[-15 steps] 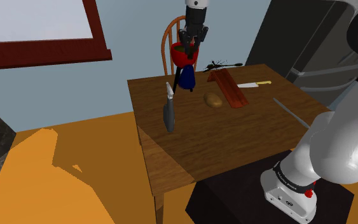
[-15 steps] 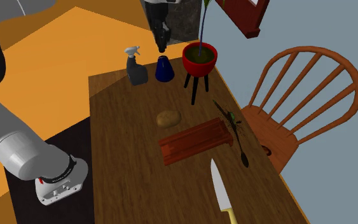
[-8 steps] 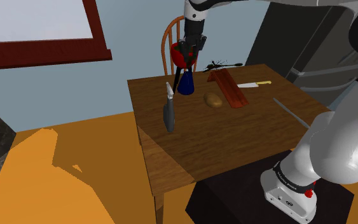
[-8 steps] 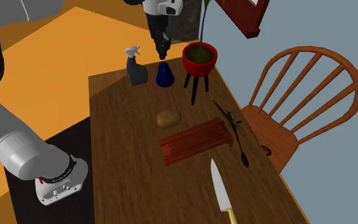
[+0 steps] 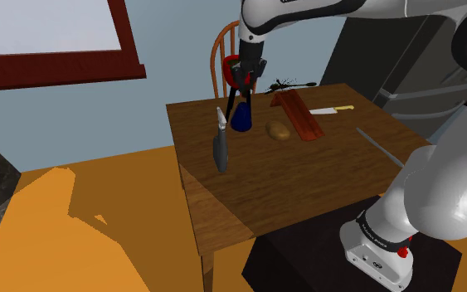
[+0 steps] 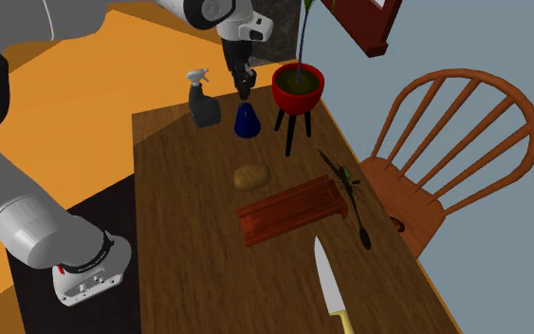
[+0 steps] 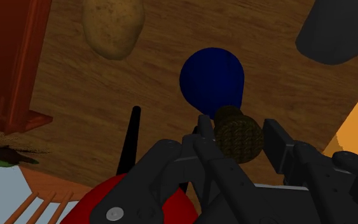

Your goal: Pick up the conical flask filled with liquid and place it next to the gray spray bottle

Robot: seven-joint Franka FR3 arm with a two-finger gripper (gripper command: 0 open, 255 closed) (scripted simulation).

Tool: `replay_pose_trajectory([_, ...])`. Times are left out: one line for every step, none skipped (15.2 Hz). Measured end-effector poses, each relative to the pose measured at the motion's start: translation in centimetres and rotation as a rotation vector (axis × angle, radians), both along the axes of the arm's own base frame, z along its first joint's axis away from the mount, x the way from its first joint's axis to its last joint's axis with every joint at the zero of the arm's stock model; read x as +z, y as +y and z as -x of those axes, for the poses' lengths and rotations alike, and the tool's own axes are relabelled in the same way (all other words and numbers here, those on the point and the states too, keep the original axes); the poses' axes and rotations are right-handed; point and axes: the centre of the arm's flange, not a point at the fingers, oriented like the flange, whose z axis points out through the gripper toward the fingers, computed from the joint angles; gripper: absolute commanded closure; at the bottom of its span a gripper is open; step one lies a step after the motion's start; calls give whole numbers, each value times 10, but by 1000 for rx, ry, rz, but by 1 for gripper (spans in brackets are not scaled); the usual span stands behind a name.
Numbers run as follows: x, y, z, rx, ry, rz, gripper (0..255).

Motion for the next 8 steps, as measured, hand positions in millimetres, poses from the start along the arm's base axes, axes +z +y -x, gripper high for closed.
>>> replay_pose_trajectory([-6, 0, 0, 0, 0, 0, 255])
replay_pose_trajectory([-10, 0, 0, 0, 0, 0, 255])
replay_pose_trajectory([-16, 0, 0, 0, 0, 0, 255])
replay_pose_trajectory([-21, 0, 0, 0, 0, 0, 255])
replay_pose_trajectory([-26, 0, 0, 0, 0, 0, 255])
replay_pose_trajectory([-32, -1, 1, 0, 0, 0, 255])
replay_pose_trajectory([-37, 0, 0, 0, 0, 0, 255])
replay_pose_trajectory([-43, 0, 0, 0, 0, 0, 255])
